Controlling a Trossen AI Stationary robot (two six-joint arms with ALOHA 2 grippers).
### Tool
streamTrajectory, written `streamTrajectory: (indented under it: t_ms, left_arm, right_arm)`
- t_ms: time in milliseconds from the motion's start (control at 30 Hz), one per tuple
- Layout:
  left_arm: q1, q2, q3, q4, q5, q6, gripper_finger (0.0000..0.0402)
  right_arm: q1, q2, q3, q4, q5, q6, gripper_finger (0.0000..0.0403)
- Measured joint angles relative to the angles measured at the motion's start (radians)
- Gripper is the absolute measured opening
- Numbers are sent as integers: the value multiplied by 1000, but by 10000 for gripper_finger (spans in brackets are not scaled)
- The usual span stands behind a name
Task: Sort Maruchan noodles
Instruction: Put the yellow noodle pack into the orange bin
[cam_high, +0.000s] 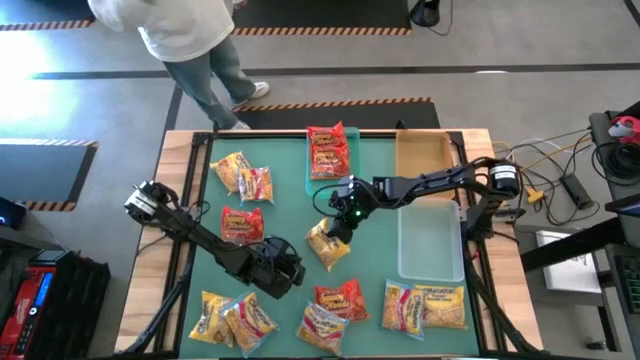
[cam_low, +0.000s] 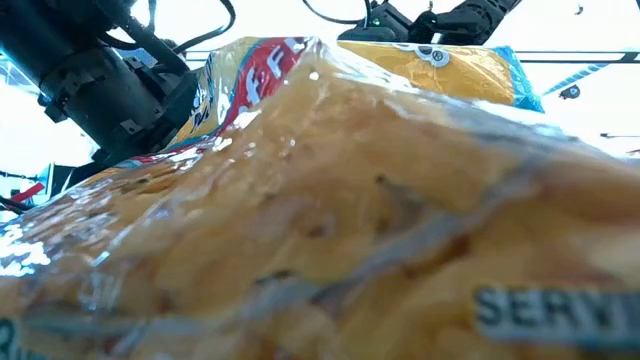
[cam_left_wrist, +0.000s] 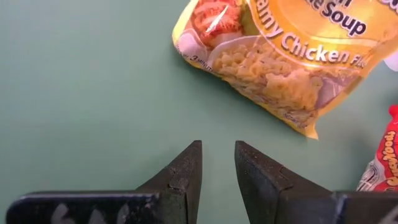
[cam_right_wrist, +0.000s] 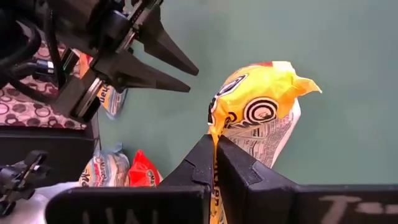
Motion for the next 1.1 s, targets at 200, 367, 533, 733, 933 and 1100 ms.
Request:
streamTrajectory:
  t_ms: [200, 367, 533, 733, 933, 1100]
  left_arm:
    - [0, 0, 0, 94, -127, 49, 78]
    - [24, 17, 0, 219, -155, 162, 78]
    - [40, 56, 0, 257, -147, 156, 78]
    - [41, 100, 0, 311, -110, 156, 78]
    - [43, 152, 1, 347, -103, 98, 78]
    - [43, 173, 2, 349, -81, 86, 78]
  right_arm:
    - [13, 58, -2, -15, 1, 0, 8]
    - [26, 69, -2, -3, 0, 0, 8]
    - [24, 70, -2, -2, 1, -2, 8]
    - [24, 70, -2, 3, 1, -7, 8]
    - [27, 70, -2, 2, 1, -7, 8]
    - [31, 70, -2, 3, 1, 12, 9]
